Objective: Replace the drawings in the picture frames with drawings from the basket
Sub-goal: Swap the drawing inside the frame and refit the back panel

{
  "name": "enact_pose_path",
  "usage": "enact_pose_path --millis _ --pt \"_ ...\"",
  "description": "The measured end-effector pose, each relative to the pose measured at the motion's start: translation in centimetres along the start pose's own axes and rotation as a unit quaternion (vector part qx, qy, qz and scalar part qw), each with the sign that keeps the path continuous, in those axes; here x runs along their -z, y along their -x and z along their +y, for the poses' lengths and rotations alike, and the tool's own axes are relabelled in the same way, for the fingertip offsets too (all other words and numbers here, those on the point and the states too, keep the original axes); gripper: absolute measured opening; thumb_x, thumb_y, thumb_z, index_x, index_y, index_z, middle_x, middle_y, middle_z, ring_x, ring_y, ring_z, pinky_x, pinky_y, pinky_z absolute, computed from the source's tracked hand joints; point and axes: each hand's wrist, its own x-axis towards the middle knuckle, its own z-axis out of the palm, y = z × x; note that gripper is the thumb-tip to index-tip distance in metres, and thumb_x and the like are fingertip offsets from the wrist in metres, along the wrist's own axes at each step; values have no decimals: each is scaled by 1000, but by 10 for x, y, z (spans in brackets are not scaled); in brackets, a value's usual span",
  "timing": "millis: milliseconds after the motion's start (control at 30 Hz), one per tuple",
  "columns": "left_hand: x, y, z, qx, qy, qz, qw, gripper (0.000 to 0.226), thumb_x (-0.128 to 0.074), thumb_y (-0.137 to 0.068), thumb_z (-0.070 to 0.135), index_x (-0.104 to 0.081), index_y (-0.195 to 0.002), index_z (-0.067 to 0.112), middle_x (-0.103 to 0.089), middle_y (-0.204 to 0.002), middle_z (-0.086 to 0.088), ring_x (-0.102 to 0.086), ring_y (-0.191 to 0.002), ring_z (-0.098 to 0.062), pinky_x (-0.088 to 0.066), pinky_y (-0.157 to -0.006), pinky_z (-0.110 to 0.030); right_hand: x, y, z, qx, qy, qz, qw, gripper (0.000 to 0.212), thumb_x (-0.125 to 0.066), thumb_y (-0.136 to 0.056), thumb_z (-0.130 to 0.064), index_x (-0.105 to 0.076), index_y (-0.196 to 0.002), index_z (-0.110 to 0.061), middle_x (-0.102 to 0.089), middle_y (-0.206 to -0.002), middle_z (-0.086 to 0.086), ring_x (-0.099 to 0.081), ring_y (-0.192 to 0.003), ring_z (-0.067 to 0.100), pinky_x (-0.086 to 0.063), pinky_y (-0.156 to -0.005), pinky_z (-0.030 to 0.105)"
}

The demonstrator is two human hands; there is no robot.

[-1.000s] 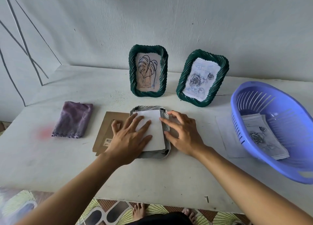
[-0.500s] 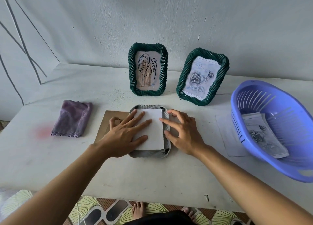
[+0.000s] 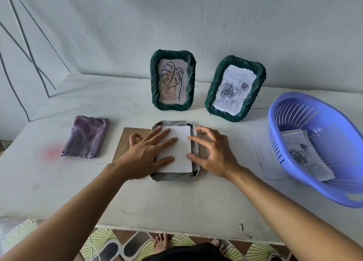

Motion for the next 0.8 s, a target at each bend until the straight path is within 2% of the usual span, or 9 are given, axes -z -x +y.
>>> enact_pose_path --millis 133,267,433,600,733,800 --pt "1 5 -6 -8 22 8 1000 72 -25 -88 81 -19 -154 52 1 -166 20 10 -151 3 -4 -111 -43 0 0 0 -4 -2 -7 1000 54 -62 -82 -63 -62 -130 -38 -38 -145 -15 -36 -134 9 -26 -103 34" --pt "2 11 -14 -6 23 11 1000 71 -40 -90 76 -21 -154 51 -3 -165 24 8 -150 7 -6 -113 -44 -1 1 0 -4 3 -6 1000 54 -63 -81 -62 -62 -130 -37 -38 -146 -14 -36 -134 9 -26 -106 37" --pt "1 10 -15 -15 23 3 1000 72 -43 -90 75 -19 -154 52 -1 -164 26 10 -149 7 -7 -109 -40 -1 0 -1 -3 14 -10 1000 57 -60 -80 -65 -61 -130 -36 -37 -147 -12 -33 -136 9 -22 -104 33" --pt "7 9 -19 -17 25 -25 999 75 -44 -87 78 -16 -153 54 2 -163 28 8 -149 9 -9 -115 -47 -2 1 1 -2 13 -12 1000 57 -59 -81 -67 -60 -130 -38 -36 -147 -14 -34 -136 10 -23 -105 36" --pt "14 7 -23 -27 39 -52 998 78 -47 -85 78 -15 -153 55 2 -162 30 7 -148 11 -9 -110 -38 -1 1 0 2 14 -11 1000 58 -57 -81 -68 -60 -130 -38 -35 -148 -14 -34 -136 10 -25 -107 38" --pt "14 5 -24 -29 42 -57 997 80 -49 -83 79 -14 -152 57 3 -161 32 6 -148 11 -10 -109 -39 1 1 -1 8 23 -21 999 60 -55 -83 -68 -58 -133 -36 -33 -151 -12 -31 -140 12 -23 -108 39"
